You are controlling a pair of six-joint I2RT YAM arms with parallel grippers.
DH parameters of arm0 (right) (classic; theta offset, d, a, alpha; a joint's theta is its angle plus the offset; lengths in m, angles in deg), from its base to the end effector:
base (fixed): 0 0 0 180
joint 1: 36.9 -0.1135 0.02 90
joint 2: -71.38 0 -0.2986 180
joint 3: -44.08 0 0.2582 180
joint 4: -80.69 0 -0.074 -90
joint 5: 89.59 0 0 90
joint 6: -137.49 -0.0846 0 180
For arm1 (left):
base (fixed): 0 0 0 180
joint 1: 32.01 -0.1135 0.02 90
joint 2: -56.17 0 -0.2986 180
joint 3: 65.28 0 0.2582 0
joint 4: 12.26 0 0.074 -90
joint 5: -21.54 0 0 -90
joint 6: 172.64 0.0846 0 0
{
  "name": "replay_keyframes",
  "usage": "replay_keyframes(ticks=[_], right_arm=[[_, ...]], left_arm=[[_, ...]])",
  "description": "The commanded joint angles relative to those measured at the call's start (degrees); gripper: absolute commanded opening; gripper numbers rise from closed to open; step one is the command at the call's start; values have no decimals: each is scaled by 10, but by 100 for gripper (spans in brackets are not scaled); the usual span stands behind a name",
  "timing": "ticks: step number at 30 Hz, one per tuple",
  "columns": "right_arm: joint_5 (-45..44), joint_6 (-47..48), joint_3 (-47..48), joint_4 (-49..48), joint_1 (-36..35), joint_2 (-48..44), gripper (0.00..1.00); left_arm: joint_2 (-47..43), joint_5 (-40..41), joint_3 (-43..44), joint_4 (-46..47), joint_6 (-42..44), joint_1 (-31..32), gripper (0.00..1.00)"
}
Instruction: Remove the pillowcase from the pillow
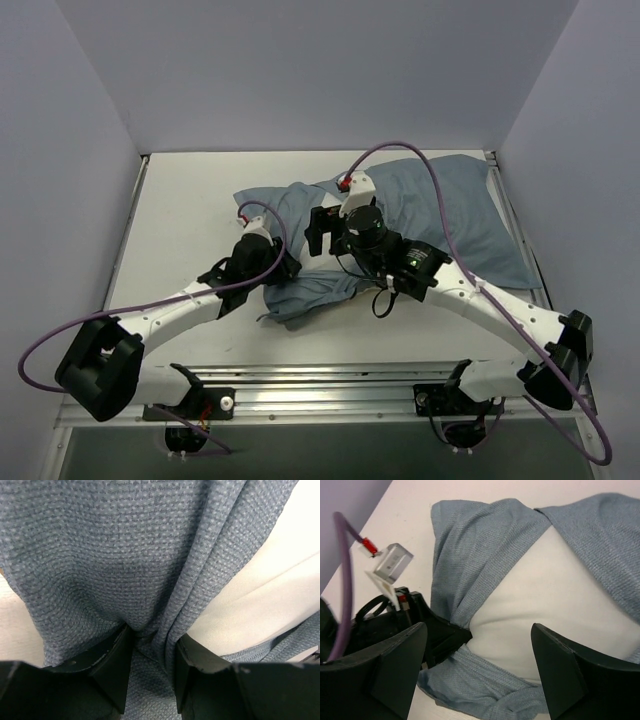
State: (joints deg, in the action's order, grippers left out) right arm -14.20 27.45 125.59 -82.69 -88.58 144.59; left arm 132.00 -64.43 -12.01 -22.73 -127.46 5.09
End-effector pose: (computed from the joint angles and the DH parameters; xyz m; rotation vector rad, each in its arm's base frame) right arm 0.2297 0.2562 0.4141 -0.2909 1.7391 0.7054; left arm 0.2573 -0.1872 0.2176 -0.1937 2.2349 -0.7382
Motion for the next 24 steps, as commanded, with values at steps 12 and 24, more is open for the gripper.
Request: replay_keyframes(ticks=[12, 24], right_arm=[[-66, -141, -128, -49, -6, 122, 98], [-38, -142, -115, -34, -11, 252, 98]], left_arm=[[-31, -4, -34, -15, -21, 16, 43], [-17, -2, -30, -16, -25, 30, 43]])
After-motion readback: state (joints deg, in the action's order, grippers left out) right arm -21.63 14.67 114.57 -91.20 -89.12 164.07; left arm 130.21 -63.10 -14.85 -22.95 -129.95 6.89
